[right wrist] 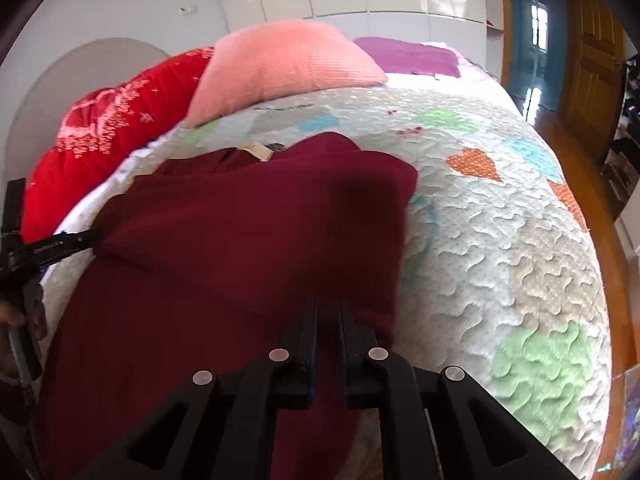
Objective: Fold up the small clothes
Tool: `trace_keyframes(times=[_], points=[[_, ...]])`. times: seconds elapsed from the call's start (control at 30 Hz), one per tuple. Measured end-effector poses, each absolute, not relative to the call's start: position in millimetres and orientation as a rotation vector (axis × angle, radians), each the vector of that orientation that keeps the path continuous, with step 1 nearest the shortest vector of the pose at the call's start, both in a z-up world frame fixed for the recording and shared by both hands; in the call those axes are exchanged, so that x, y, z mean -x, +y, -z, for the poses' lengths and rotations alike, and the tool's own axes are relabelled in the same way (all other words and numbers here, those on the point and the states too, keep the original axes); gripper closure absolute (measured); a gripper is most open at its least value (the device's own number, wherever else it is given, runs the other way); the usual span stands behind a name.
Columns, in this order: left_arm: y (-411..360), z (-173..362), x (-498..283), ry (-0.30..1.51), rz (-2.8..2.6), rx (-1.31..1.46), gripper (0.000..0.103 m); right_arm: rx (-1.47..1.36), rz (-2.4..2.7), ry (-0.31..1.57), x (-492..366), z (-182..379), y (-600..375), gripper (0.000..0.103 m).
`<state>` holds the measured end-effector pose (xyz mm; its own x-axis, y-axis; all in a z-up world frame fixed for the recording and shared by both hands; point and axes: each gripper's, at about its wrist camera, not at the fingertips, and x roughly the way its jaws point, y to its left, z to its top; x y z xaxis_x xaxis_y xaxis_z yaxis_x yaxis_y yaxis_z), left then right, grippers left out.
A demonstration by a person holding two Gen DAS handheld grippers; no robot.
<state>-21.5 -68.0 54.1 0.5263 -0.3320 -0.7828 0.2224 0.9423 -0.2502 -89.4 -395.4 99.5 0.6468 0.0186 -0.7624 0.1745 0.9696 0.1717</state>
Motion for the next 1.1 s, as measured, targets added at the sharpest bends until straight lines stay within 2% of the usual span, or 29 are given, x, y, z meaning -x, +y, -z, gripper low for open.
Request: trace_keyframes(times=[0.07, 0.13, 0.23, 0.47, 0.63, 0.73, 1.1], points=[[-67.4, -55.3, 29.5, 0.965, 0.333, 0.12, 0.069, -0.251, 0.086, 0.88, 88.8, -91.3, -393.3, 0.087], [-66.3, -57.6, 39.5, 0.958, 0.328, 0.102, 0.069, -0.275, 0.081, 0.896, 86.4, -80.3, -394.8, 0.086], [-62.4, -62.3, 54.6, 0.941, 0.32, 0.077, 0.069, -0.277, 0.091, 0.908, 90.2, -89.5, -389.9, 0.085], [-56.4, -69.4, 86.2, 0.913, 0.314, 0.04, 0.069, -0.284, 0.06, 0.883, 127.6, -109.9, -377.4, 0.072], [-53.3, -72.1, 108.3, 0.909, 0.326, 0.028, 0.069, -0.276, 0.062, 0.896, 160.4, -108.3, -367.5, 0.068], [-54.2, -71.9, 119.7, 0.907, 0.328, 0.009, 0.069, -0.298, 0.061, 0.909, 174.4, -102.3, -365.7, 0.062], [-53.5, -67.9, 144.7, 0.937, 0.352, 0.03, 0.069, -0.34, 0.049, 0.888, 197.5, -105.1, -353.9, 0.059]])
